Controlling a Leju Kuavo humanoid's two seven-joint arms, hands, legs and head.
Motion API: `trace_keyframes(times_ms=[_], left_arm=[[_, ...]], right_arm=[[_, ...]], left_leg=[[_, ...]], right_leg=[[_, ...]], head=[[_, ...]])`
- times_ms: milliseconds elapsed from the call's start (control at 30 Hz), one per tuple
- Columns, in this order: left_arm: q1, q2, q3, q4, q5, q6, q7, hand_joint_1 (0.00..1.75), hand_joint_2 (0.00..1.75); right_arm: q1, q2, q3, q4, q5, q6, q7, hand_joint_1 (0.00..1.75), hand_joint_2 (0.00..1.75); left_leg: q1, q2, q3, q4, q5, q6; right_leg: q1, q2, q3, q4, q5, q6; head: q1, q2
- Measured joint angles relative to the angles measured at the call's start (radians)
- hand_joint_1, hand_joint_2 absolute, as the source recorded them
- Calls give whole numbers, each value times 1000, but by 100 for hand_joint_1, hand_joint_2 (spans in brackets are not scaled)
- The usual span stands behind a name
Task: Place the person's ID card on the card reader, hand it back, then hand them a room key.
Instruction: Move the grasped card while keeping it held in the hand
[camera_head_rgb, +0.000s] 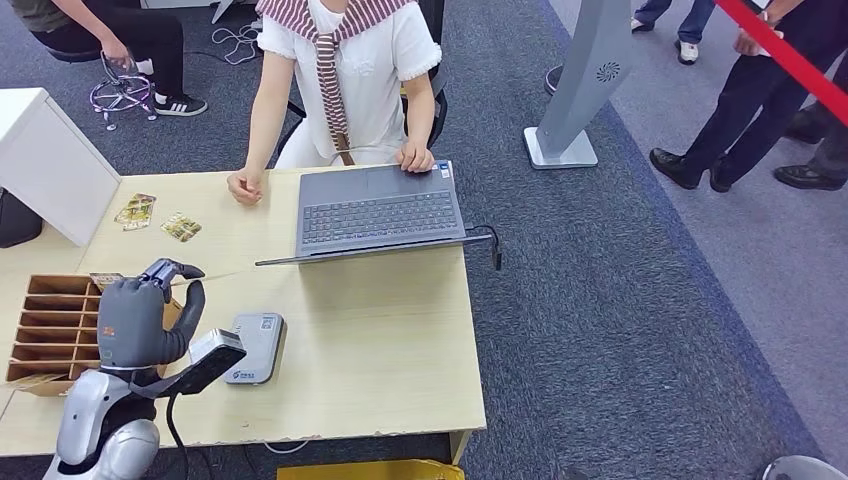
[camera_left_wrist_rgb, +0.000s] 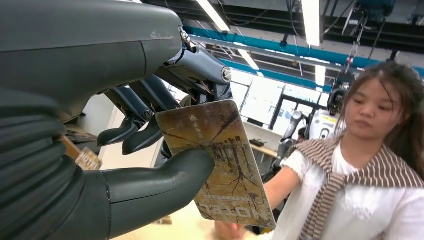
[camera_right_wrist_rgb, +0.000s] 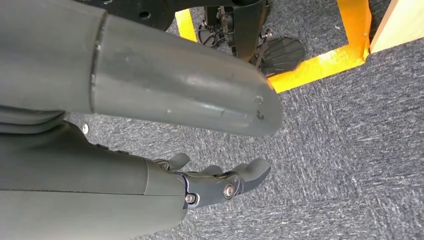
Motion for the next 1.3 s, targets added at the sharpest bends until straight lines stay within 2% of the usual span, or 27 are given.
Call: trace_keyframes(times_ms=[233, 467, 800, 1100, 1300], left_arm=[[98, 0, 0, -19, -30, -107, 41, 175, 175], [122, 0, 0, 11, -44, -180, 71, 175, 175], [68, -13, -1, 87, -86, -231, 91, 175, 175], [2, -31, -4, 150, -101, -245, 115, 175, 175], [-15, -37, -5, 176, -107, -245, 120, 175, 175]], right_arm=[[1, 0, -5, 0, -1, -5, 7, 0, 0], [2, 0, -13, 0, 0, -6, 9, 0, 0], [0, 0, -22, 0, -1, 24, -24, 0, 0], [-2, 0, -23, 0, 3, 28, -37, 0, 0], [-3, 0, -23, 0, 1, 33, -37, 0, 0]], left_leg=[[0, 0, 0, 0, 0, 0], [0, 0, 0, 0, 0, 0], [0, 0, 0, 0, 0, 0], [0, 0, 1, 0, 0, 0], [0, 0, 1, 0, 0, 0]], right_leg=[[0, 0, 0, 0, -1, 1], [0, 0, 0, 0, -1, 1], [0, 0, 0, 0, -1, 1], [0, 0, 0, 0, -1, 1], [0, 0, 0, 0, -1, 1]], head=[[0, 0], [0, 0], [0, 0], [0, 0], [0, 0]])
